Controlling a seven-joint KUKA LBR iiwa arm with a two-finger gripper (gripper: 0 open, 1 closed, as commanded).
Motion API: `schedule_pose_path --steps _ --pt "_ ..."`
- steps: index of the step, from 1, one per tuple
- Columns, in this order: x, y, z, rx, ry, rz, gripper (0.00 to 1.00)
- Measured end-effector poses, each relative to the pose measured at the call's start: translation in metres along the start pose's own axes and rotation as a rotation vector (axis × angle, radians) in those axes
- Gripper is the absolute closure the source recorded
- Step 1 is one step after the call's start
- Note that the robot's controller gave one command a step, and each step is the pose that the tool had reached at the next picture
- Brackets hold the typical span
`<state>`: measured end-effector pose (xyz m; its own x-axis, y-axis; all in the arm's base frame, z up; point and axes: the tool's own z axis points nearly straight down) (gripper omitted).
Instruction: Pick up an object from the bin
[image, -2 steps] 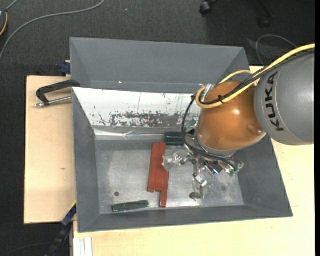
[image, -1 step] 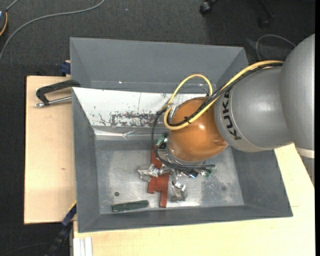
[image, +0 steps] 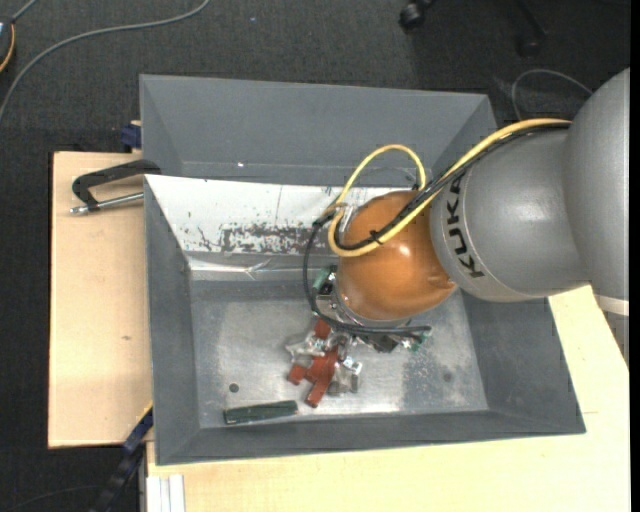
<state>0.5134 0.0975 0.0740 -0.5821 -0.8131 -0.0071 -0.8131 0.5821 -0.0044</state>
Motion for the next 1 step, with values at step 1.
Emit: schedule_pose_path --steps 1 --pt "-0.0078 -0.0158 -0.1582 0.006 -0.005 -0.062 1.0"
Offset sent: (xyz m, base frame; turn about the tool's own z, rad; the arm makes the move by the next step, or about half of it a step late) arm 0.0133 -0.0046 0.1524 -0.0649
